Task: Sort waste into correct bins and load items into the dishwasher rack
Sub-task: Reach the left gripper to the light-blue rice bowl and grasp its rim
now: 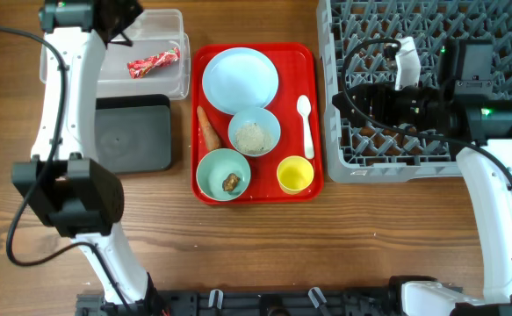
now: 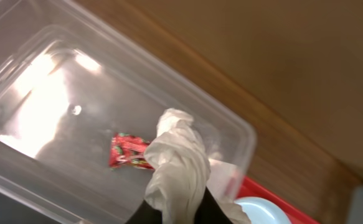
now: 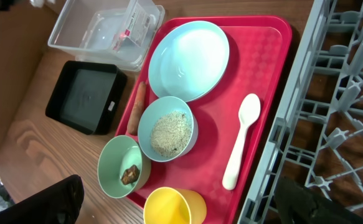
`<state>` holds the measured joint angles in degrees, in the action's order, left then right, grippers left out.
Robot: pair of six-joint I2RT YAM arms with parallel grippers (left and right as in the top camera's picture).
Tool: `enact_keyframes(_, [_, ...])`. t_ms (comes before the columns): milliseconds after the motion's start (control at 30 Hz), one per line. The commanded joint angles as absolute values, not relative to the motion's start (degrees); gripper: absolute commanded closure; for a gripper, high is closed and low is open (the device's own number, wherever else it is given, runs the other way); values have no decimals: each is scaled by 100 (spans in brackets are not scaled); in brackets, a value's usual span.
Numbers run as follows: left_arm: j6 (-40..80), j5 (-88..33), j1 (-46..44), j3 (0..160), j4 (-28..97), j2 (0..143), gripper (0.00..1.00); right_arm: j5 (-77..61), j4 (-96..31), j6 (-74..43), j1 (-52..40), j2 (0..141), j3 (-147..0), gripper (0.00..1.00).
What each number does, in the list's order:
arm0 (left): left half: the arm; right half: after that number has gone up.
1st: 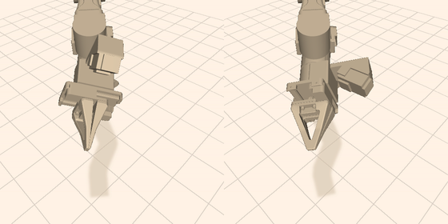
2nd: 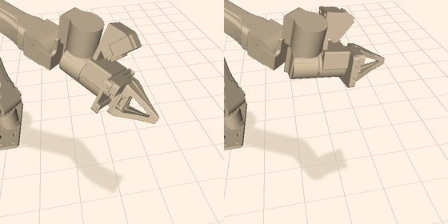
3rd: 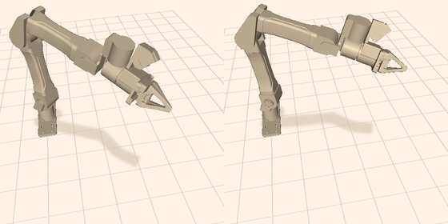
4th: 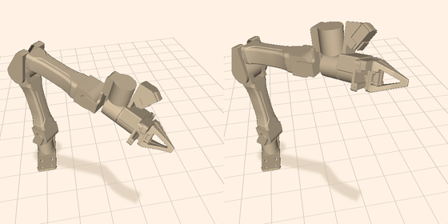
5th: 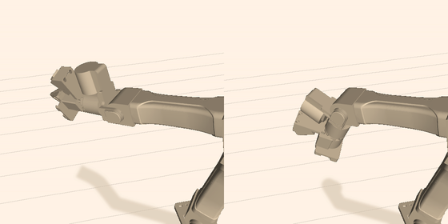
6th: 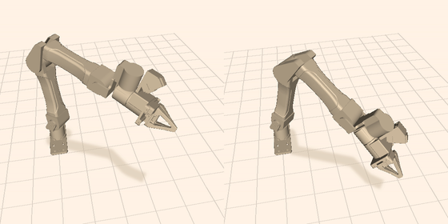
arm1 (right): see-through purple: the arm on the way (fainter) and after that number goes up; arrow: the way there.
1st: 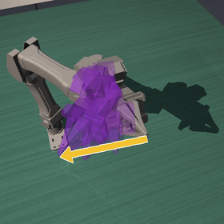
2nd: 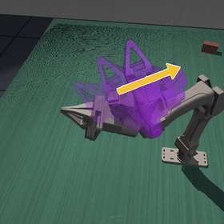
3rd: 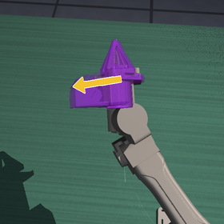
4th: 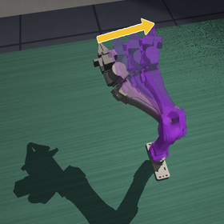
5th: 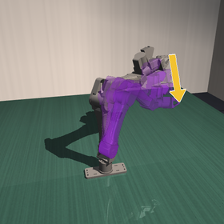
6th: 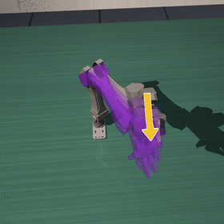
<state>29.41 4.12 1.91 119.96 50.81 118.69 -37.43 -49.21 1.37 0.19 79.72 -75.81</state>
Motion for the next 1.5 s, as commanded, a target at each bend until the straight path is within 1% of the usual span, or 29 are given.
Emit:
enact_keyframes(0, [2823, 443, 346, 11915, 5113, 12254, 13, -3730, -4890, 82, -5, 8027, -7649, 0])
enact_keyframes(33, [2663, 458, 351, 11915, 5103, 12272, 2, -3728, -4899, 84, -5, 8027, -7649, 0])
enact_keyframes(67, [2528, 462, 351, 11915, 5063, 12272, 0, -3728, -4912, 84, -5, 8027, -7649, 0])
enact_keyframes(200, [2392, 458, 349, 11917, 4998, 12265, 0, -3704, -4912, 91, -5, 8027, -7649, 0])
enact_keyframes(300, [1922, -56, 169, 11917, 5035, 11992, 1, -3684, -4910, 93, -5, 8027, -7649, 0])
enact_keyframes(400, [1920, -252, -322, 11917, 5513, 11428, 0, -3684, -4912, 93, -5, 8027, -7649, 0])
enact_keyframes(500, [1570, -257, -985, 11917, 6235, 11257, 0, -3682, -4912, 93, -5, 8027, -7649, 0])
enact_keyframes(533, [1533, -255, -1223, 11915, 6657, 11277, 2, -3675, -4917, 95, -5, 8027, -7649, 0])
enact_keyframes(567, [1538, -257, -1426, 11915, 7054, 11330, 7, -3632, -4919, 89, -5, 8027, -7649, 0])
enact_keyframes(600, [1540, -257, -1619, 11869, 7360, 11371, 10, -3555, -4919, 86, -5, 8027, -7649, 0])
enact_keyframes(633, [1579, -263, -1780, 11695, 7393, 11371, 11, -3557, -4912, 86, -5, 8027, -7647, 0])
enact_keyframes(767, [1535, -340, -2213, 10702, 6587, 11382, 8, -3557, -4906, 86, -5, 8027, -7649, 0])
enact_keyframes(833, [1535, -342, -2403, 10141, 6270, 11382, 10, -3557, -4958, 91, -5, 8027, -7647, 0])
enact_keyframes(900, [1538, -405, -2589, 9810, 6230, 11382, 13, -3555, -4958, 89, -5, 8027, -7647, 0])
enact_keyframes(1033, [1433, -373, -3041, 9657, 6082, 11382, 13, -3557, -4984, 86, -5, 8027, -7647, 0])
enact_keyframes(1067, [1516, -246, -3122, 9657, 6058, 11406, 14, -3557, -5017, 86, -5, 8027, -7647, 0])
enact_keyframes(1167, [2480, -143, -3037, 9657, 5994, 11417, 15, -3557, -5022, 86, -5, 8027, -7647, 0])
enact_keyframes(1200, [2679, -143, -3026, 9657, 5966, 11417, 18, -3557, -5022, 89, -5, 8027, -7647, 0])
enact_keyframes(1233, [2788, -148, -3028, 9657, 5924, 11419, 19, -3557, -5022, 91, -5, 8027, -7647, 0])
enact_keyframes(1333, [2567, -185, -3374, 9620, 5605, 11424, 21, -3555, -5013, 97, -5, 8027, -7647, 0])
enact_keyframes(1433, [2556, 226, -3765, 9290, 5105, 11459, 21, -3555, -5022, 91, -5, 8027, -7647, 0])
enact_keyframes(1467, [2554, 226, -3813, 9168, 4882, 11504, 23, -3555, -5019, 91, -5, 8027, -7647, 0])
